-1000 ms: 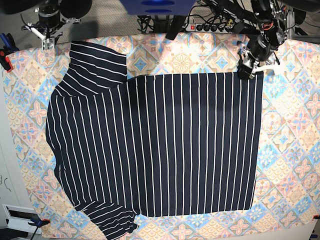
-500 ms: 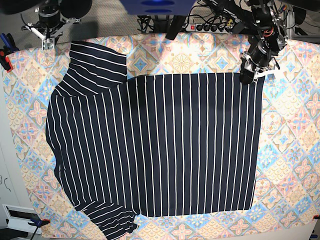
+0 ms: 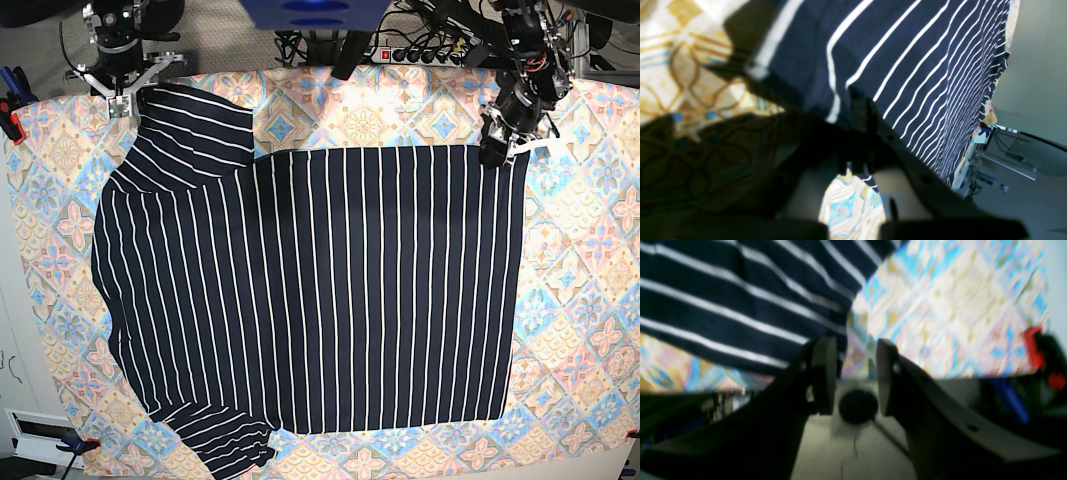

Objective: Fold the T-shirt properly
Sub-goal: 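Lower the right gripper to the collar-side shoulder and grasp it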

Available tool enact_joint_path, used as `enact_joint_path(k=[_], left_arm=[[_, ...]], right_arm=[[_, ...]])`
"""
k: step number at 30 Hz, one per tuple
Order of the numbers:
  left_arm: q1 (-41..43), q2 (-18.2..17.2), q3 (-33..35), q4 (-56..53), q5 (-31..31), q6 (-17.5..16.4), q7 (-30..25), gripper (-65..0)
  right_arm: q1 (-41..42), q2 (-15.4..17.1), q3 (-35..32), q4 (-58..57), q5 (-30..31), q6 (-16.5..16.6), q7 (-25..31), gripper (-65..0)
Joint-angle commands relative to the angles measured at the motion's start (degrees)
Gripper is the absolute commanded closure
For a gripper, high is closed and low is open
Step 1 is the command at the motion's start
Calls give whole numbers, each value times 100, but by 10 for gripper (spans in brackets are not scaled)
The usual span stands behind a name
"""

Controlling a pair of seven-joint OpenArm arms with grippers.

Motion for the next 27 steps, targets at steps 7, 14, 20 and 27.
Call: enact_joint_path(k=[7,14,20,27], left_arm=[[82,-15,36,-19,243,180,204,0],[82,-15,36,-19,261,180,204,0],[73,-15,36,-19,270,180,204,0],[73,-24,36,-19,270,180,204,0]], right_arm=[[293,58,-376,106,10,-43,-560,-296],[477,66,-551,71,10,-43,-586,-400],[635,66,-534,-52,10,-43,-595,-400],[758,66,-534,-588,10,-43,-551,-400]])
